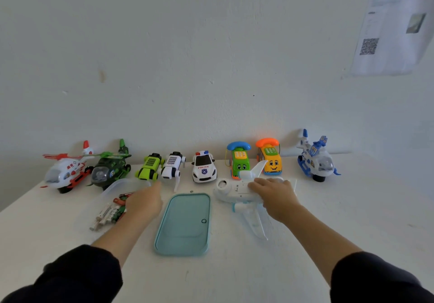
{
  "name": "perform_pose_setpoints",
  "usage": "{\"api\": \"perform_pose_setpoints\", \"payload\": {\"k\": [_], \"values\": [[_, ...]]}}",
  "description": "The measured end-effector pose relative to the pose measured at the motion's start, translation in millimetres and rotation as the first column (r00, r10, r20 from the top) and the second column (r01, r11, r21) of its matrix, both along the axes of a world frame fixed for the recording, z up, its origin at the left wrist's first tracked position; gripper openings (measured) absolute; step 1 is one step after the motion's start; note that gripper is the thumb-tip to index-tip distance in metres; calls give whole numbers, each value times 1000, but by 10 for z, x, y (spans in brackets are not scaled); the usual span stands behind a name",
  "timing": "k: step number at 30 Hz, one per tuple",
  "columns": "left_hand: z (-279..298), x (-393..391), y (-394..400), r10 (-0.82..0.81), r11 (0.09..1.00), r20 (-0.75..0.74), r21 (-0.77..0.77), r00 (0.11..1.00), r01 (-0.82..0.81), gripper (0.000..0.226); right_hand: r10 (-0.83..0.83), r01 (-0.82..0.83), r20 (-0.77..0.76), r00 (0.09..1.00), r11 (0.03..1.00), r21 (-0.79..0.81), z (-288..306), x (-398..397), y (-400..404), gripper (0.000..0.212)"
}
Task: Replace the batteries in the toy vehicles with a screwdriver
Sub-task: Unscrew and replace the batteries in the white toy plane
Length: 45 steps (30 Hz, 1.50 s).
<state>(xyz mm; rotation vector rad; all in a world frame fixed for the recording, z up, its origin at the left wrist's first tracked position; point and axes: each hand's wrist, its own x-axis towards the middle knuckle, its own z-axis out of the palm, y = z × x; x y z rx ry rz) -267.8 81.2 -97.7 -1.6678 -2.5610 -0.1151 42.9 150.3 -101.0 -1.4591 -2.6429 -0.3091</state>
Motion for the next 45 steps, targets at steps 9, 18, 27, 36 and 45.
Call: {"api": "perform_pose_setpoints", "payload": {"k": [9, 18, 27, 36, 45], "values": [[-153, 161, -38, 41, 989, -49, -137, 998, -47, 24, -121, 10, -256, 959, 918, -397, 225, 155, 4, 43], [188, 1120, 115, -554, 732, 442, -145, 705, 666, 102, -70, -58, -183, 981, 787, -614, 592, 397, -97, 40], [4, 1398, 215, -613, 709, 453, -45, 647, 704, 69, -250, 8, -747, 617, 950, -311, 621, 606, -195, 33], [108, 1705, 265, -219, 866, 975, 209, -30, 454, 32, -450, 204, -891, -66, 867, -454, 611, 757, -268, 67], [207, 2472, 508, -197, 737, 977, 204, -84, 645, 45, -661, -143, -750, -17, 744, -652, 503, 952, -263, 60]]}}
